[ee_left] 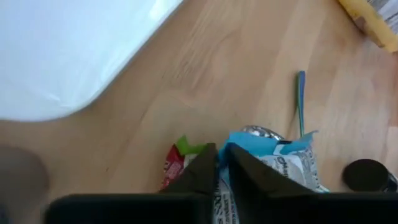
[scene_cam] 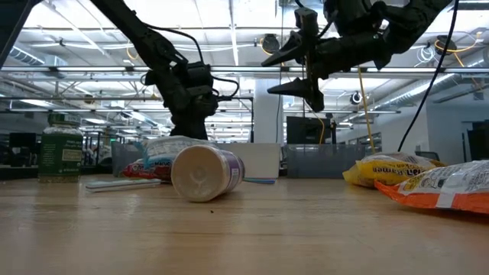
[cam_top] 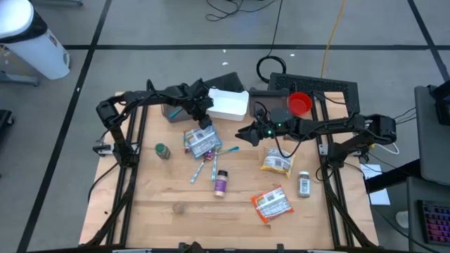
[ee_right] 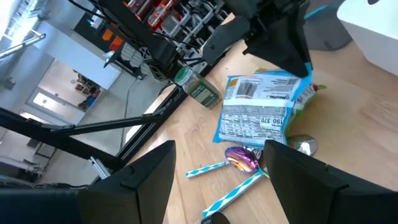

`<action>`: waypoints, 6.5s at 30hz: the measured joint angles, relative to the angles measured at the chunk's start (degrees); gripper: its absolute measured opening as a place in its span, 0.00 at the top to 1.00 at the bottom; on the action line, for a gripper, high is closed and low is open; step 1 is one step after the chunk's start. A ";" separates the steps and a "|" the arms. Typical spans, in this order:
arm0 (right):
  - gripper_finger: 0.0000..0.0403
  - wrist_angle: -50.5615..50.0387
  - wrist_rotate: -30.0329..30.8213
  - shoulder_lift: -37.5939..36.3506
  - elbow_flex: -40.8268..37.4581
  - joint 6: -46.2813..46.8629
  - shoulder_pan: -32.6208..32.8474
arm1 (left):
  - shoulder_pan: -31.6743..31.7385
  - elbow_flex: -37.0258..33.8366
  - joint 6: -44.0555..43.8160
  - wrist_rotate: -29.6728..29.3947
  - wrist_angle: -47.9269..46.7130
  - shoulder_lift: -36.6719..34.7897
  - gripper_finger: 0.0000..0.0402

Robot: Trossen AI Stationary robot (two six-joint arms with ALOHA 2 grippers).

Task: Pick & Place Food Item
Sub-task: Put the blue noodle pack into the right black bin

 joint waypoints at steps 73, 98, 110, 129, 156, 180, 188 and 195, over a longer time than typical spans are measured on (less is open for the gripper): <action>0.69 -37.94 14.32 -3.85 29.62 -39.62 1.62 | -14.33 16.06 -17.77 -6.61 11.94 -18.22 1.00; 1.00 -37.94 13.00 -3.82 29.62 -39.06 1.62 | -14.35 16.06 -17.72 -4.54 11.78 -18.22 0.99; 1.00 -37.97 13.01 -3.82 29.57 -38.88 1.62 | -12.97 16.06 -14.41 -5.63 12.50 -18.22 0.83; 1.00 -44.89 13.20 -3.87 29.57 -32.77 -0.36 | -7.45 16.06 -9.11 -11.18 12.22 -18.22 0.54; 1.00 -45.57 17.81 -6.13 29.55 -22.38 -15.74 | -4.36 16.06 -3.60 -21.07 2.28 -18.22 0.54; 1.00 -54.92 24.52 -9.44 29.57 -16.60 -23.59 | 3.00 16.06 1.40 -31.15 2.11 -18.21 0.54; 1.00 -63.44 33.12 -14.37 29.57 -9.57 -22.86 | 10.41 16.06 3.78 -25.34 5.65 -18.20 0.54; 1.00 -63.63 35.76 -13.62 29.57 -7.09 -22.90 | 12.77 16.06 4.34 -20.73 8.37 -18.20 0.54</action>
